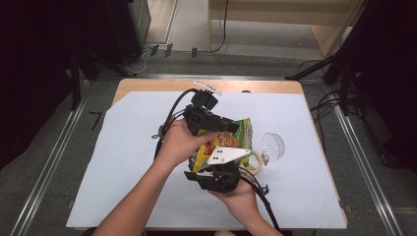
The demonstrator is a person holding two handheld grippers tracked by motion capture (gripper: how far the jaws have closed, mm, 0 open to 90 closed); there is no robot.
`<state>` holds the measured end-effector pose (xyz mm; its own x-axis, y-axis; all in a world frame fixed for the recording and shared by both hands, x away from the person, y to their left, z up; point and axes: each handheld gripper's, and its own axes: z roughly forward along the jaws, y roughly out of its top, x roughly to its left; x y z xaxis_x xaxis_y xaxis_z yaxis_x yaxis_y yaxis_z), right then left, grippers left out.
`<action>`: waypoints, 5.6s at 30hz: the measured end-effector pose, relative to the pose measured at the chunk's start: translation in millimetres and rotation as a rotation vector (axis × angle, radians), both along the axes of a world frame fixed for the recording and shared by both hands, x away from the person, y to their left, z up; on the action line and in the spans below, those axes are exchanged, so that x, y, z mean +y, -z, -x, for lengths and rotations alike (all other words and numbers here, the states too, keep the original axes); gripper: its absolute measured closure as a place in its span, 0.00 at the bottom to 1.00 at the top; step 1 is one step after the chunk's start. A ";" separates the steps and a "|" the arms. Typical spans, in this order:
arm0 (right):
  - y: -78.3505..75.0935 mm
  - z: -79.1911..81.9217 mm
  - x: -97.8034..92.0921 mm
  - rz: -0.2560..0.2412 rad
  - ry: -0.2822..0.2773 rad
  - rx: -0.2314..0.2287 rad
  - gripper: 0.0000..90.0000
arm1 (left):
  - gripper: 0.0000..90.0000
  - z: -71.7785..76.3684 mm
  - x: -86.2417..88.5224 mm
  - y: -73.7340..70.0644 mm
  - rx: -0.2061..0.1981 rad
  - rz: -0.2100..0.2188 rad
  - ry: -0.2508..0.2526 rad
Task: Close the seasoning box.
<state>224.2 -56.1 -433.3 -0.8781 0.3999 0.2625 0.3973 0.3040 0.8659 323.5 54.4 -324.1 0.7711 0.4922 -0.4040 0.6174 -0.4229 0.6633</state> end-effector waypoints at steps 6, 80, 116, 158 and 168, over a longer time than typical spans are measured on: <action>0.1 -2.2 0.9 0.002 -0.003 0.003 0.80 | 0.82 -3.2 1.4 1.2 0.015 -0.002 -0.009; -1.0 -3.8 2.4 0.036 -0.002 -0.045 0.80 | 0.93 -7.9 1.7 -1.0 0.001 -0.032 0.014; -4.7 -8.4 -4.0 0.039 0.010 -0.047 0.79 | 0.93 -13.3 -4.1 -3.1 -0.001 -0.039 -0.011; -5.1 -5.7 -2.2 0.021 0.007 -0.037 0.79 | 0.93 -12.7 -3.3 -2.7 0.009 -0.047 -0.009; -5.7 -4.3 -1.1 0.011 0.005 -0.018 0.79 | 0.93 -14.7 -2.6 -1.7 0.031 -0.056 -0.012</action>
